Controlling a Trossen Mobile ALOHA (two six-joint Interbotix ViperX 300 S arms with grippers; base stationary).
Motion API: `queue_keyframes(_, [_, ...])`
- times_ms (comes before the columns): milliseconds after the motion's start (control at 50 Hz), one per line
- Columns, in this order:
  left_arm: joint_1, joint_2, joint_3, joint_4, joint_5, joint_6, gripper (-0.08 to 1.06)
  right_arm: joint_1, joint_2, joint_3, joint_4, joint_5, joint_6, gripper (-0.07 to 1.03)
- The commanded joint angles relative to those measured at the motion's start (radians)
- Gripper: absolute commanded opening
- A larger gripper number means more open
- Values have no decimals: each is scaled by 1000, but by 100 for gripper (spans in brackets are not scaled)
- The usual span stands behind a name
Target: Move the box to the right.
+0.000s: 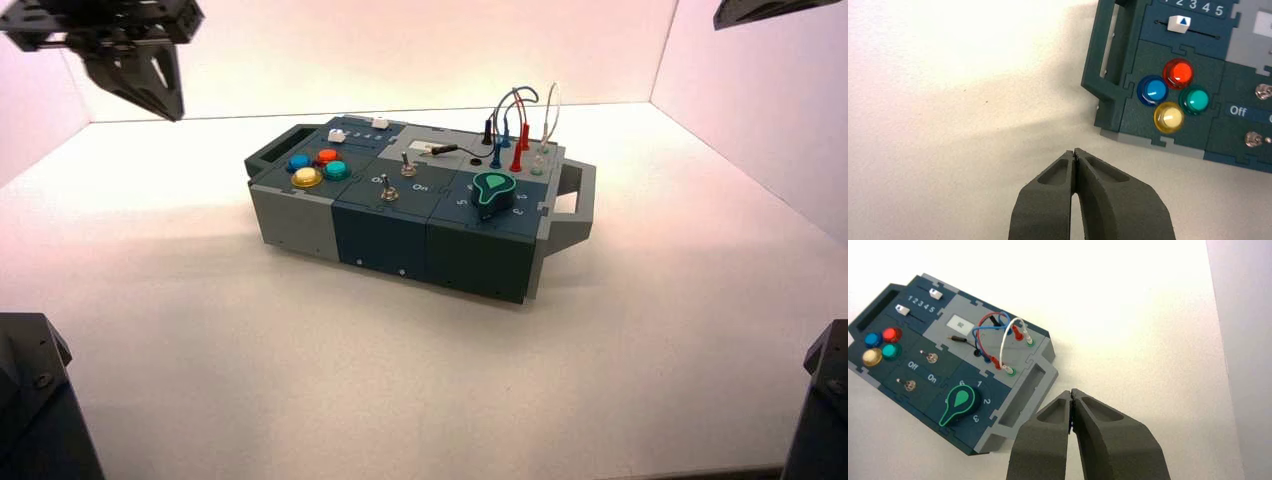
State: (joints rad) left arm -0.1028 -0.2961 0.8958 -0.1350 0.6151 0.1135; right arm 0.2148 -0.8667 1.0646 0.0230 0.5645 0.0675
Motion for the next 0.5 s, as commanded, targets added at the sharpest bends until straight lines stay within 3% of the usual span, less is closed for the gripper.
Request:
queue_keyframes(20, [-31,38,-55,-2,5,3,-3,0,-14,-29,-5,-21,-2,-2])
queue_keyframes(260, [-95,123,-69,-3,8,-2,-3,-6,-23,-21,-8,-32,-2,-2])
queue_keyframes(500, [-114,192,-64,-2,15,2,-3,-9,-23,-21,-11,-32,-2,-2])
